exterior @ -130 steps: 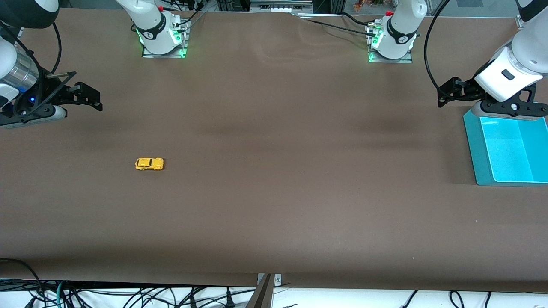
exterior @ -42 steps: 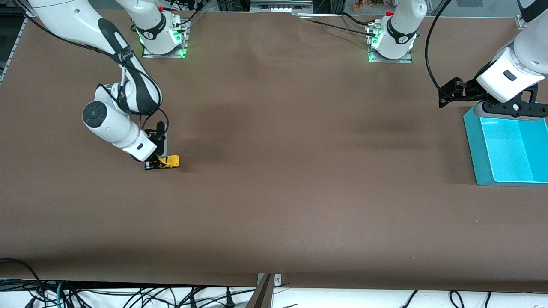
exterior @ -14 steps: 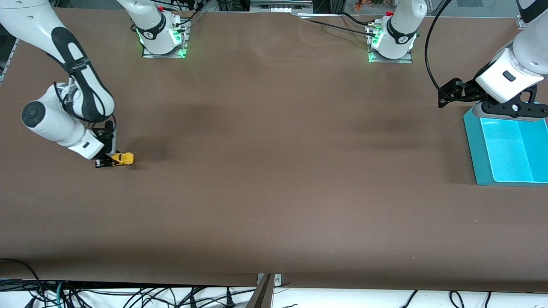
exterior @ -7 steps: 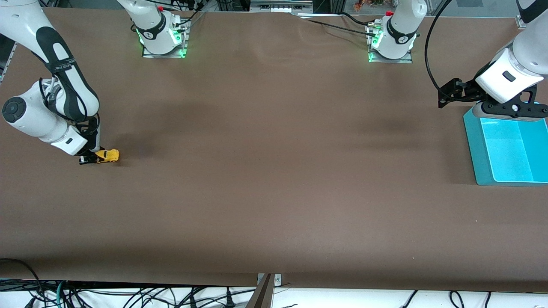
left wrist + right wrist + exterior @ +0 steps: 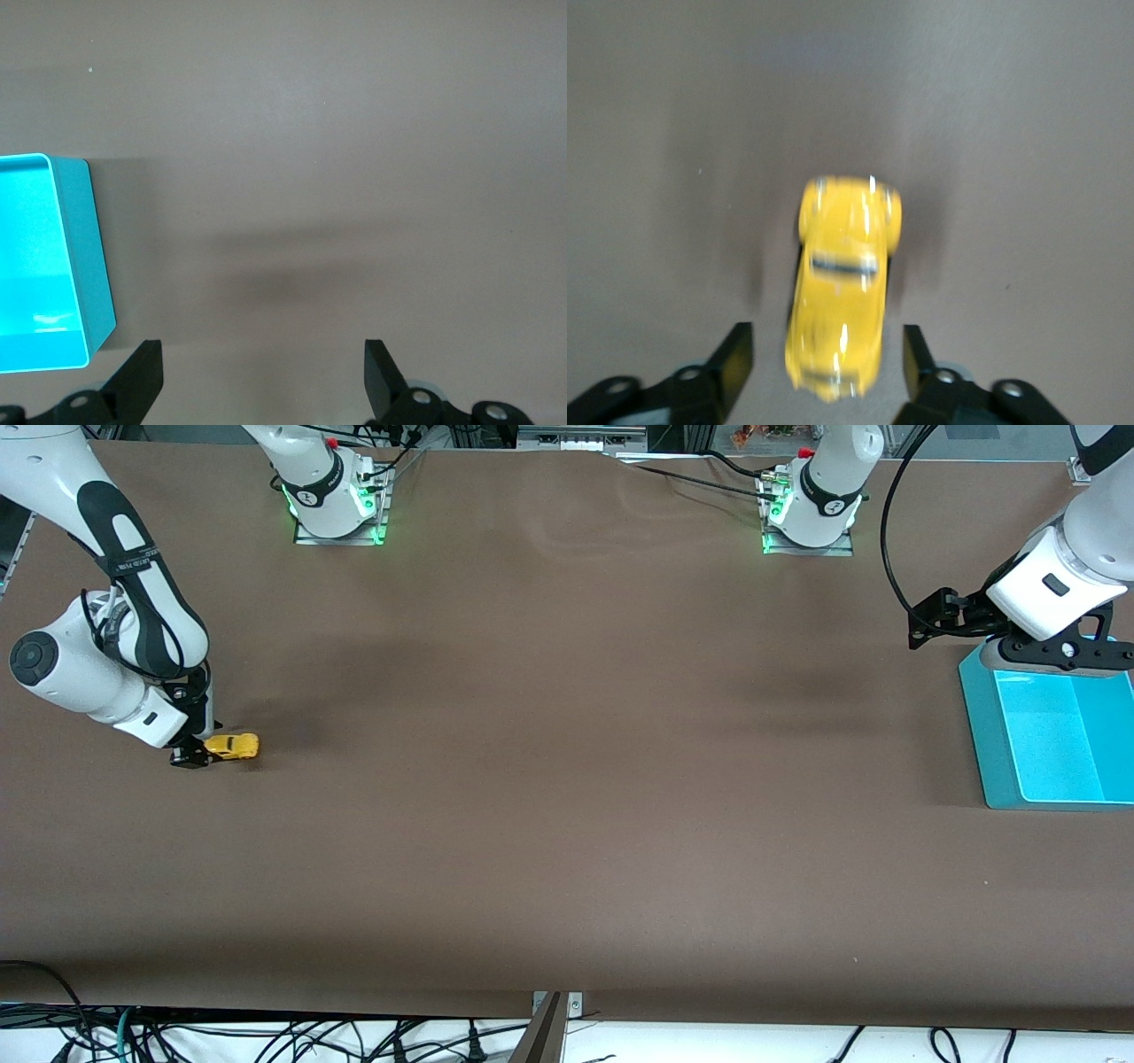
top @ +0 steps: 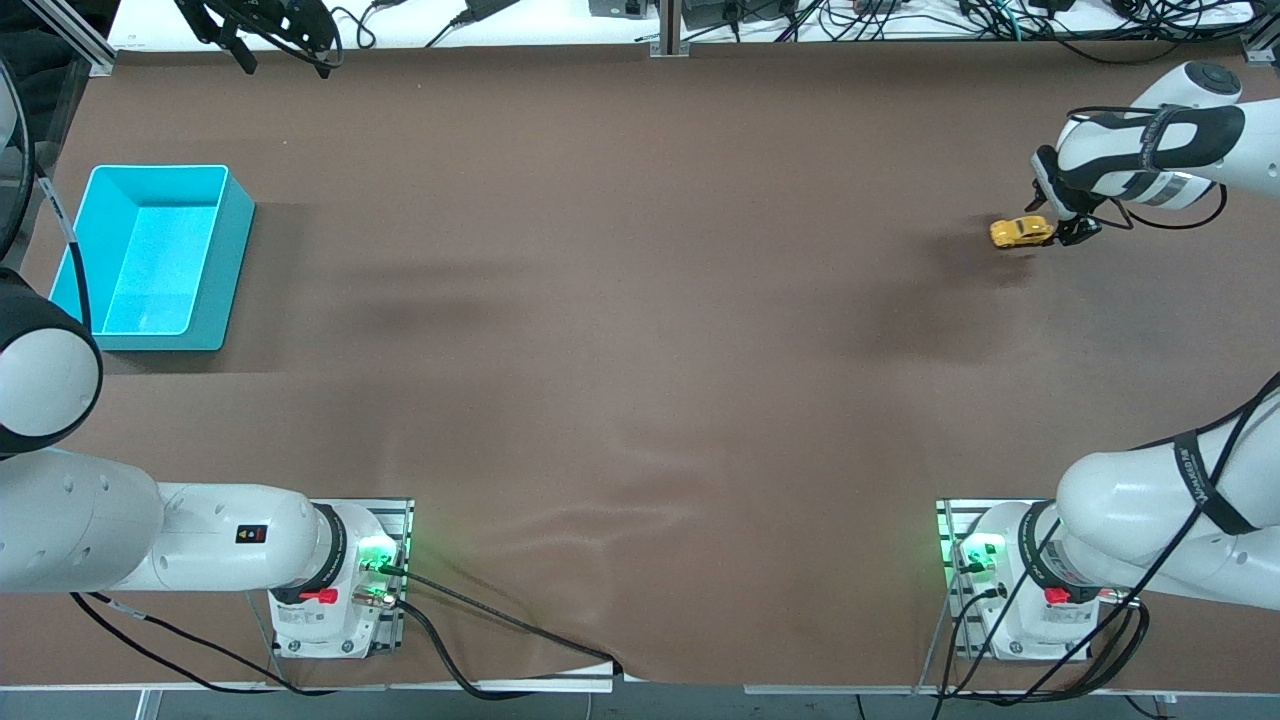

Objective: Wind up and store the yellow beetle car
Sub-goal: 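Open the right gripper to release the car toward the blue tray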

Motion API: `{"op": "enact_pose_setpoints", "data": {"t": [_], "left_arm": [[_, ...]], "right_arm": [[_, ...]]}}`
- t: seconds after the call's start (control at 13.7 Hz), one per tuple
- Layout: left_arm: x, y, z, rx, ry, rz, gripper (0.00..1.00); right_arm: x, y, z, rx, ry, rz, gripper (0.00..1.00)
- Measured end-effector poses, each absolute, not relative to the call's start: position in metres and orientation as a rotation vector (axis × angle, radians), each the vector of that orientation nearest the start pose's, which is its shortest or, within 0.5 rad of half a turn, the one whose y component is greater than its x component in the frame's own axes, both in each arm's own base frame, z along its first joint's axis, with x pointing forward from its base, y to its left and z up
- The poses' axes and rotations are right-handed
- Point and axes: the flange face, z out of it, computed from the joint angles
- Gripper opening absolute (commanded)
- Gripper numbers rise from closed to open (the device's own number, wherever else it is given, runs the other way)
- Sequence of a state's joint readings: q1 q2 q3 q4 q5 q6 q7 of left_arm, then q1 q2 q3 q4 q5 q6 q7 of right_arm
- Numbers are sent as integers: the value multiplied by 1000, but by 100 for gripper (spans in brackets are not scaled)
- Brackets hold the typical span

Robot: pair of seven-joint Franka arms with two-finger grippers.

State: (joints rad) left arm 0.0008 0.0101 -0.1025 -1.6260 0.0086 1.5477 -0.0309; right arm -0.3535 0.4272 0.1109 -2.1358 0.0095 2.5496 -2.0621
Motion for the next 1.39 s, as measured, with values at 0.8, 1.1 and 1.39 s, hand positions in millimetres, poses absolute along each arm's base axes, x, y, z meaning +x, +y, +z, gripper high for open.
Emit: {"op": "enact_pose_setpoints", "data": {"t": [0.8,1.1,1.39], "left_arm": [[548,-61,588,-3120,128,168,100],[544,-62,580,-3110,134,254,100],[544,-62,580,-3109,140,262,100]], "right_arm": [[611,-114,342,2171,2300,92,100],[612,-85,427,2254,2192,102,100],[609,-70,480,2379,2051,65,100]]}}
